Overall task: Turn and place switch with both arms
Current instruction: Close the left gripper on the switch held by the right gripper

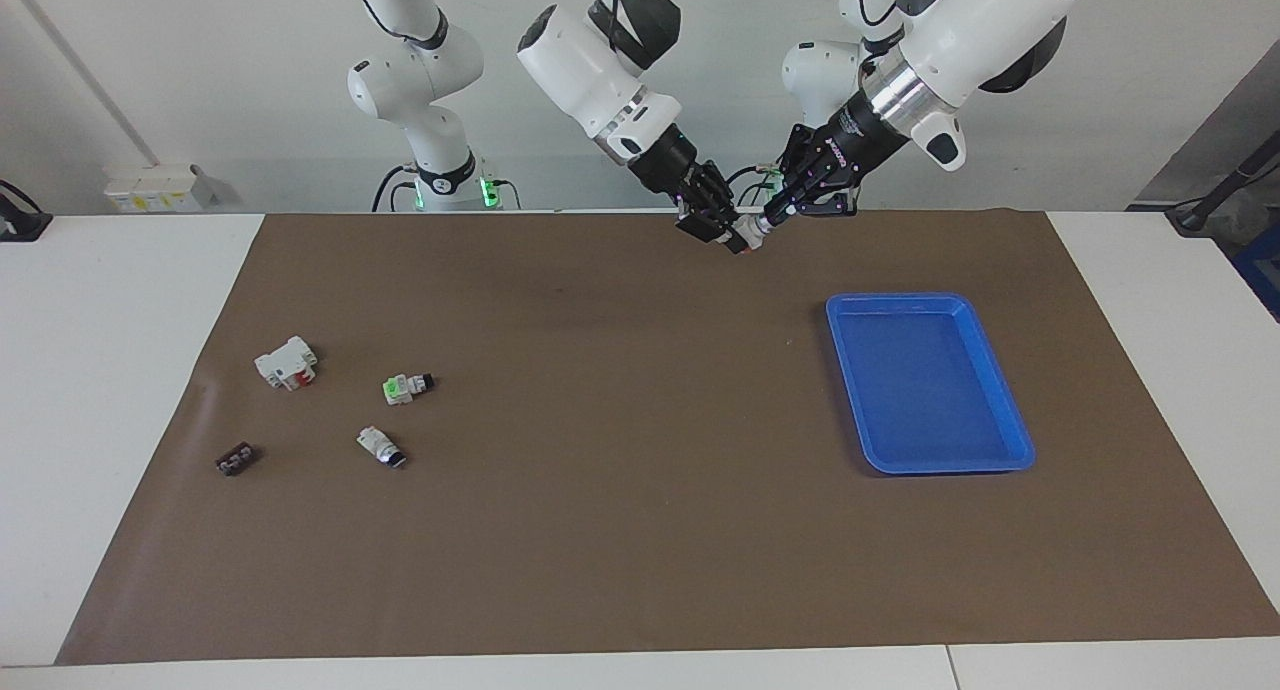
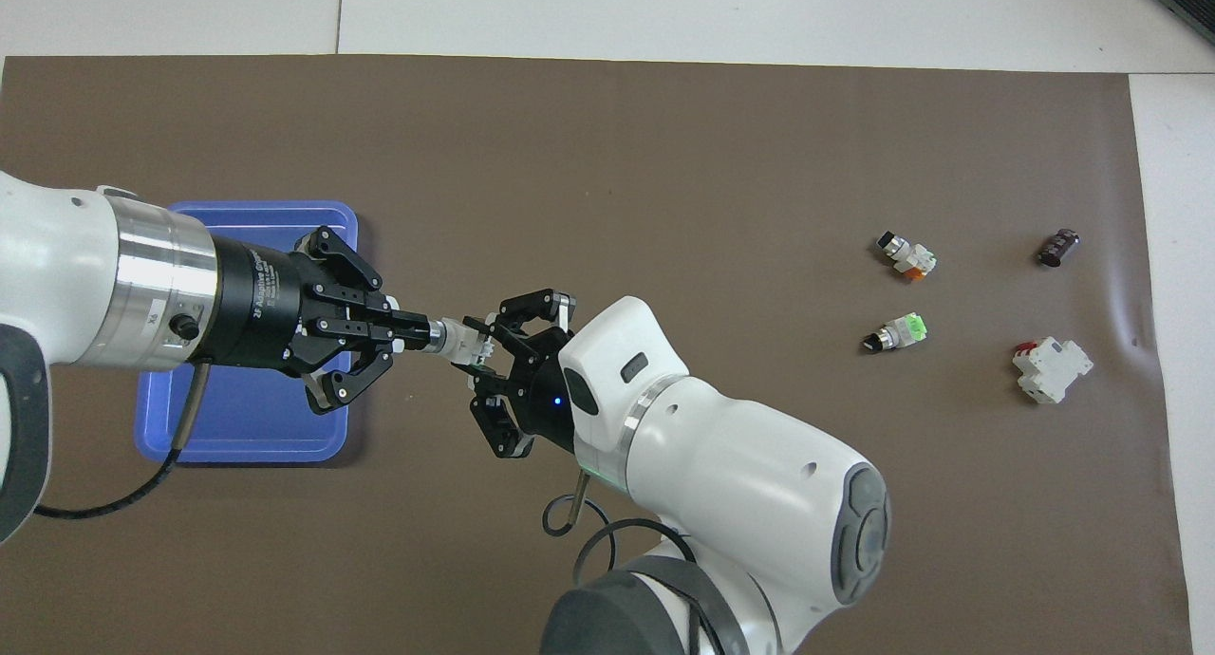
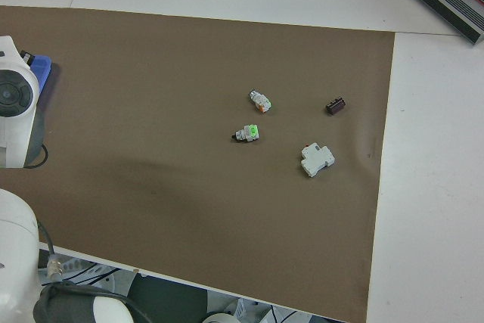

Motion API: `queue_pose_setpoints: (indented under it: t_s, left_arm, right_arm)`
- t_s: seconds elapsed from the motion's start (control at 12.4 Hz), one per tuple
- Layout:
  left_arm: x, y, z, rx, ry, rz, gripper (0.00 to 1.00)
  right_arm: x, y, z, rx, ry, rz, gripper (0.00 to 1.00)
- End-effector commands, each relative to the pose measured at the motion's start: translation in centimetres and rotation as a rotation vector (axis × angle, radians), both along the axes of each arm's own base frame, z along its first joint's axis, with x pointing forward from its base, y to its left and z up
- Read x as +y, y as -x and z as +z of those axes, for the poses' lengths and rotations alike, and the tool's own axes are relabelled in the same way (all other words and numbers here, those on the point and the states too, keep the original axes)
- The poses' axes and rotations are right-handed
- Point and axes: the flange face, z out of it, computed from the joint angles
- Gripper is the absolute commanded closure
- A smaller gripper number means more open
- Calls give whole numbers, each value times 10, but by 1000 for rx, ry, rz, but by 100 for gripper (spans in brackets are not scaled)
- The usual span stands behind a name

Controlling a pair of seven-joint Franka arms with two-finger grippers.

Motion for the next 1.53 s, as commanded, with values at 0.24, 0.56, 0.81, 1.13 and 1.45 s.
queue_pose_setpoints:
  t_s: [0.24,0.56,0.81,1.13,1.45]
  left_arm:
    - [-7,17,-2,-170,14,-339,100]
    - [-12,18,0,-372,37,-658,100]
    - [-15,21,0,-512,56,-898,100]
    - [-17,23,-4,-662,77,-1163,100]
    - [-15,33,-5,-767,111,-1483,100]
  right_arm:
    - [0,0,5,-11,-7,-25,100]
    - [-1,-1,5,-11,-7,-27,100]
    - [-2,-1,7,-15,-8,-30,100]
    - [-2,-2,8,-31,-13,-41,100]
    - [-4,-3,9,-33,-13,-44,100]
